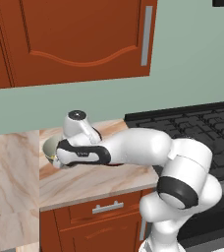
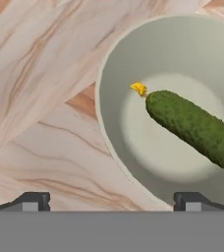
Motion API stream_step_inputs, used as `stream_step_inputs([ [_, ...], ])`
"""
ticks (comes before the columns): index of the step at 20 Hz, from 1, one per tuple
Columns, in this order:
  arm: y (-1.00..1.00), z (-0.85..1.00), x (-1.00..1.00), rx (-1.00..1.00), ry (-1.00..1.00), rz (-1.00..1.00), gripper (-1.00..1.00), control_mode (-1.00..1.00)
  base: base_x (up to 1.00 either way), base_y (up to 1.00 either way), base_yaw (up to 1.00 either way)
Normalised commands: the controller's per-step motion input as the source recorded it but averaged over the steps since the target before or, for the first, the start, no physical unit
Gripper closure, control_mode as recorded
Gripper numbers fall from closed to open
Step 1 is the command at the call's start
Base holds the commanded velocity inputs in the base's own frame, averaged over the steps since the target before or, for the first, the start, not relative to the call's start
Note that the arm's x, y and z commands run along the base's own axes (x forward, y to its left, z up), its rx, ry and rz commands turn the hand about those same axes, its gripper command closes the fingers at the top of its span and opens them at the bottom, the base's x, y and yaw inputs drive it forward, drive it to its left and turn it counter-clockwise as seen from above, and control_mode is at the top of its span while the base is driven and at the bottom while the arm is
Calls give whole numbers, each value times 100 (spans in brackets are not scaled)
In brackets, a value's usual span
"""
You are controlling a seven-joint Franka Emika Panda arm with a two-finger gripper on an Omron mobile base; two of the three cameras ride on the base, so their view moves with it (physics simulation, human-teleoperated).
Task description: Place the fish on the plate and place the cucumber on the same plate.
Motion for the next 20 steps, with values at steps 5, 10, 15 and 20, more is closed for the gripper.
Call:
stream_step_inputs([
  [5, 13, -17, 15, 0, 5, 1, -100, -100, 0, 0, 0],
  [10, 16, -16, 10, -1, 1, 0, -100, -100, 0, 0, 0],
  [15, 13, -16, 7, -4, 0, 0, -100, -100, 0, 0, 0],
  [20, 5, -11, 10, -6, 0, 0, -100, -100, 0, 0, 0],
])
